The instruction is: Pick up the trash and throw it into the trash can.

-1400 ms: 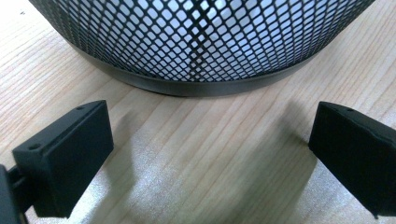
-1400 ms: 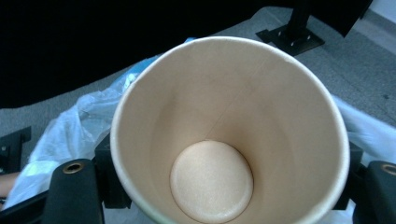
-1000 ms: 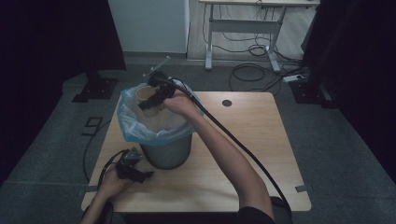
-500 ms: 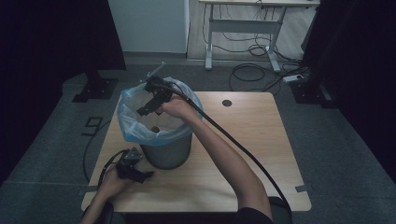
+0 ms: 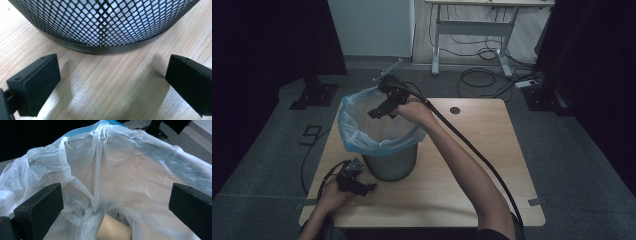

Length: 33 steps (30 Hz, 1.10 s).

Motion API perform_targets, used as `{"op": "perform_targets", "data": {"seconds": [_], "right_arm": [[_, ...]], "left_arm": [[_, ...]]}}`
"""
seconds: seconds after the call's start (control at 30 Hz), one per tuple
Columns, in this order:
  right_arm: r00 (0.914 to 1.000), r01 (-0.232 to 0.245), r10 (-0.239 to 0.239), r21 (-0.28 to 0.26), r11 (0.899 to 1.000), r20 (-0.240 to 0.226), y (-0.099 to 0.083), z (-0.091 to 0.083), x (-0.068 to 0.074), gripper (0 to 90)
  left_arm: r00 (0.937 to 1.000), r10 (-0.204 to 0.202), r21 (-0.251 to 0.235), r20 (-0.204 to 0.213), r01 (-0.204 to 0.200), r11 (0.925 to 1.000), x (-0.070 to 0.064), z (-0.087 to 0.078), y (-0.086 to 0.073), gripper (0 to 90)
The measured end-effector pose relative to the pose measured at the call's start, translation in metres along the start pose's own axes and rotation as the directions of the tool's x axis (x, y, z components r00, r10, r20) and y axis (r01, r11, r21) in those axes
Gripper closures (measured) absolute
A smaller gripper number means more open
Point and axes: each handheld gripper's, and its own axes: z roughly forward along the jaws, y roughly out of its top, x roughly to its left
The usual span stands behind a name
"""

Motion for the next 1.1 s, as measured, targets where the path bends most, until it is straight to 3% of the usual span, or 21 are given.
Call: {"op": "perform_targets", "data": {"seconds": [0.5,0.77,1.1], "right_arm": [[0.9963,-0.033,0.036,-0.035,0.999,0.078,-0.027,-0.044,-0.018,0.0],[0.9915,-0.053,0.056,-0.028,0.998,0.117,-0.049,-0.059,-0.027,0.0],[0.9863,-0.093,0.099,-0.047,0.995,0.133,-0.078,-0.076,-0.035,0.0]], "left_arm": [[1.0,0.0,0.0,0.0,0.0,1.0,0.0,0.0,0.0,0.0],[1.0,0.0,0.0,0.0,0.0,1.0,0.0,0.0,0.0,0.0],[1.0,0.0,0.0,0.0,0.0,1.0,0.0,0.0,0.0,0.0]]}}
